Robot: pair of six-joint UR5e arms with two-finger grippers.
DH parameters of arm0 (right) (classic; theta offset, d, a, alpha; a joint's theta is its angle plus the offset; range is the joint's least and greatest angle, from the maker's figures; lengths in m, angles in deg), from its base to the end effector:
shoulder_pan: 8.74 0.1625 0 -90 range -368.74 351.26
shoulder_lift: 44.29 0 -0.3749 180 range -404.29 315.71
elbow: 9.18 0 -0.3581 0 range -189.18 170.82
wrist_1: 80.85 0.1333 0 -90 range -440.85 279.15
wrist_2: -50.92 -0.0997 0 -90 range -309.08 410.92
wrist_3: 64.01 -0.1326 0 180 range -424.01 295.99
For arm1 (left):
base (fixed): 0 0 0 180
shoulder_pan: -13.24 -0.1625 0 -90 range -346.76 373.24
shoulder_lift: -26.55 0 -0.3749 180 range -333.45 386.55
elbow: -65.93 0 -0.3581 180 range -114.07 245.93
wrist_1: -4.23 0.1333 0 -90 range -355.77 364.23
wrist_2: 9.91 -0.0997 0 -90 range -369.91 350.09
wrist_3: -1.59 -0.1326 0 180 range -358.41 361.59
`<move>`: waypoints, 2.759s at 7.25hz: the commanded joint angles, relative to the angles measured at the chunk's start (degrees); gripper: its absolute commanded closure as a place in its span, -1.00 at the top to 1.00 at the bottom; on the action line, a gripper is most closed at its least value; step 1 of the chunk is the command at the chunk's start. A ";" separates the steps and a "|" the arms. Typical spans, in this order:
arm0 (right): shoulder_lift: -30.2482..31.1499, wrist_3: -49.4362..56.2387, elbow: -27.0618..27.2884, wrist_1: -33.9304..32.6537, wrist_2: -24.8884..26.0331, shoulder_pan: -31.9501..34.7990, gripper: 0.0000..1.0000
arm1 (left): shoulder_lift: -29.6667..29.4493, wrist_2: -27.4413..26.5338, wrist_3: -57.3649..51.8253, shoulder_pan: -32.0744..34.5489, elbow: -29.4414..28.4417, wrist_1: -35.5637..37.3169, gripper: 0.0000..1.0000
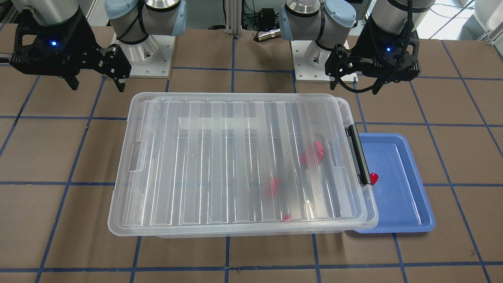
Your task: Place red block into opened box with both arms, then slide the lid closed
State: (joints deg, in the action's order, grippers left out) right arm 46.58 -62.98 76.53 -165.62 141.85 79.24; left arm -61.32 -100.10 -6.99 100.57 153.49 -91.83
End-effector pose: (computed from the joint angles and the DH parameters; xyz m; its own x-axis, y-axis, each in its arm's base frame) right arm 0.1152 -0.4548 0.4369 -0.9997 0.0173 0.0162 0.0173 0.9998 0.0015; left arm -0.1123 -0.4450 0.4305 -0.9947 0.1030 0.0006 0.1030 0.9943 0.0262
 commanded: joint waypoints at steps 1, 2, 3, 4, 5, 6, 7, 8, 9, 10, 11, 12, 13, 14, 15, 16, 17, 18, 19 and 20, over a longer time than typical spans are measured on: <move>-0.09 0.03 0.08 0.04 -0.05 0.00 1.00 | -0.11 0.09 -0.04 0.13 0.33 -0.01 1.00; -0.09 0.03 -0.01 0.04 -0.05 -0.08 1.00 | 0.07 -0.08 -0.04 0.04 0.16 -0.01 1.00; -0.17 0.03 0.08 -0.13 0.21 -0.08 1.00 | 0.15 -0.17 -0.04 0.04 0.16 -0.01 1.00; -0.87 0.12 0.60 -0.31 0.12 0.00 1.00 | 0.42 -0.26 -1.60 -0.22 0.85 0.08 1.00; -1.83 0.64 0.87 -0.31 0.12 0.00 1.00 | -0.28 -0.34 -6.06 -1.35 -0.01 0.52 1.00; -4.28 0.56 0.87 -0.31 0.12 0.00 1.00 | -0.81 -0.43 -13.50 -4.67 0.76 1.22 1.00; -6.65 0.73 0.96 -1.44 0.64 0.00 1.00 | -1.51 -0.35 -21.66 -9.58 1.21 1.31 1.00; -9.29 -0.05 0.96 -5.80 0.82 0.00 1.00 | -3.95 -0.34 -29.84 -13.72 1.91 3.66 1.00; -11.66 0.29 1.05 -10.89 1.09 0.00 1.00 | -6.06 -0.52 -38.62 -16.45 3.39 6.90 1.00; -13.69 -0.23 1.05 -11.29 0.91 -0.08 1.00 | -9.04 -0.09 -40.10 -18.74 4.97 10.07 1.00; -15.45 -0.23 1.05 -11.30 0.83 -0.08 1.00 | -11.86 0.18 -40.03 -19.46 6.38 15.67 1.00; -16.51 0.03 1.05 -11.47 0.91 -0.08 1.00 | -14.15 0.27 -39.94 -20.34 7.61 17.38 1.00; -17.22 0.03 1.05 -12.17 1.09 -0.17 1.00 | -15.91 0.44 -39.59 -22.44 8.32 17.48 1.00; -18.18 -0.06 1.05 -13.22 1.09 -0.52 1.00 | -18.02 2.80 -39.85 -23.07 8.94 17.92 1.00; -18.63 0.20 1.05 -13.58 1.09 -1.22 1.00 | -19.34 5.43 -42.81 -23.07 10.51 22.10 1.00; -18.63 0.64 1.05 -13.58 1.00 -2.01 1.00 | -20.40 5.54 -44.75 -23.07 13.05 25.71 1.00; -18.63 0.65 1.13 -13.49 1.00 -2.28 1.00 | -21.54 5.63 -45.82 -23.07 14.64 28.09 1.00; -18.89 0.56 1.14 -13.49 0.74 -2.28 1.00 | -22.42 5.55 -48.09 -23.07 14.75 28.20 1.00; -19.16 0.56 1.14 -13.49 0.65 -2.28 1.00 | -23.13 5.54 -49.24 -22.99 15.44 28.21 1.00; -19.16 0.73 1.14 -13.58 0.74 -2.28 1.00 | -23.31 5.54 -49.25 -22.99 16.06 28.81 1.00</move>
State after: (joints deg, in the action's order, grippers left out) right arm 27.55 -62.38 77.66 -179.13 142.59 76.99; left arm -84.08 -94.56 -55.49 77.54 168.73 -63.67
